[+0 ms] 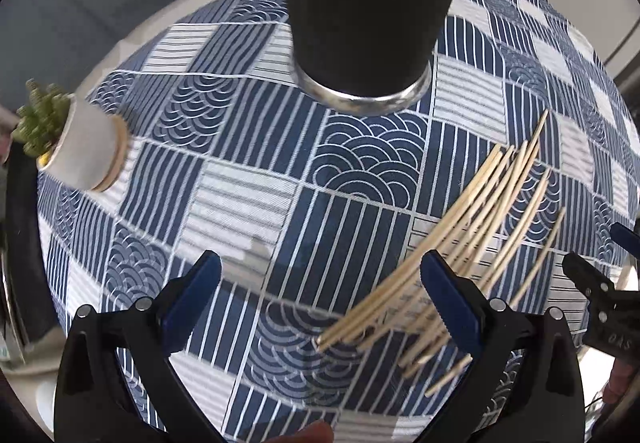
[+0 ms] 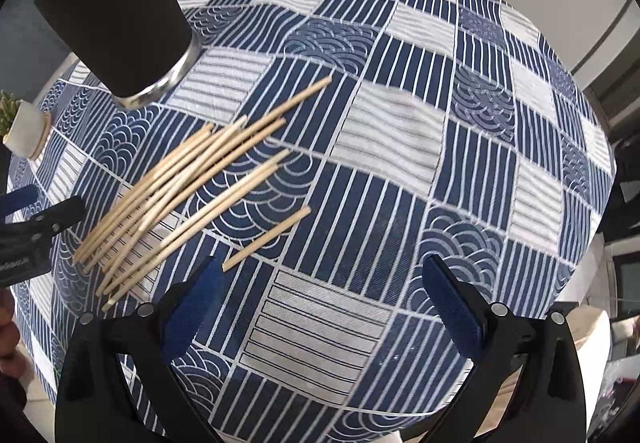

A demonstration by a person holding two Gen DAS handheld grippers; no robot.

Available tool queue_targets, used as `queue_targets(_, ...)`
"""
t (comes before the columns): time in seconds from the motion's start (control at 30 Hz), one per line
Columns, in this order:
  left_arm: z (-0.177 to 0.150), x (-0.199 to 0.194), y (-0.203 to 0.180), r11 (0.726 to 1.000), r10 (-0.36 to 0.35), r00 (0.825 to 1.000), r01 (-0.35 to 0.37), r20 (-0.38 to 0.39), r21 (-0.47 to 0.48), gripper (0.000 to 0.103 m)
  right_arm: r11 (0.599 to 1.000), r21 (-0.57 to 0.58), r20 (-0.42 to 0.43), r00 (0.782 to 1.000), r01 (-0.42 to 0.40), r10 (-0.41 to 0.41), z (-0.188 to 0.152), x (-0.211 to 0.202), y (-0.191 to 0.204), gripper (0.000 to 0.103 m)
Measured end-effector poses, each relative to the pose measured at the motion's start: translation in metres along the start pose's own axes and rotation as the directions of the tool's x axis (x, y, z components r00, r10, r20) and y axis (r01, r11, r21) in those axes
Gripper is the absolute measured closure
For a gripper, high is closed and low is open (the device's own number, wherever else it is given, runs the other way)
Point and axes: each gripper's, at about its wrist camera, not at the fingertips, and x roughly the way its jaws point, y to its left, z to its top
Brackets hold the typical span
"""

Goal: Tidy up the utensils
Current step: 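Lower the left tool toward the pile of wooden sticks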

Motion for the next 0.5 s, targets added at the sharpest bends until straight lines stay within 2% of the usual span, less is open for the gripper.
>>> queue_targets(0.23, 0.013, 0.025, -0.012, 0.992, -0.002, 1.0, 0.005, -0.02, 0.13, 0.004, 0.997, 0.073, -0.029, 1.0, 0.0, 0.002, -0.006, 0.012, 0.0, 0.007)
queue_targets(0.3, 0.018, 0.028, -0.013, 0.987, -0.033, 0.999, 0.039, -0.037, 0.153, 0.004, 0.996, 0.092, -0.037, 0.999, 0.0, 0.004, -0.008, 0.015, 0.002, 0.007)
queue_targets(0.4, 0.026, 0.031, -0.015, 0.981, -0.03, 0.999, 0.038, -0.041, 0.19, 0.004, 0.991, 0.13, -0.053, 0.999, 0.007, 0.0, -0.013, 0.019, 0.004, 0.007)
queue_targets(0.5, 0.034, 0.036, -0.019, 0.97, -0.002, 0.999, 0.013, -0.044, 0.241, 0.004, 0.984, 0.175, -0.029, 0.999, 0.022, -0.017, -0.021, 0.017, 0.005, 0.007)
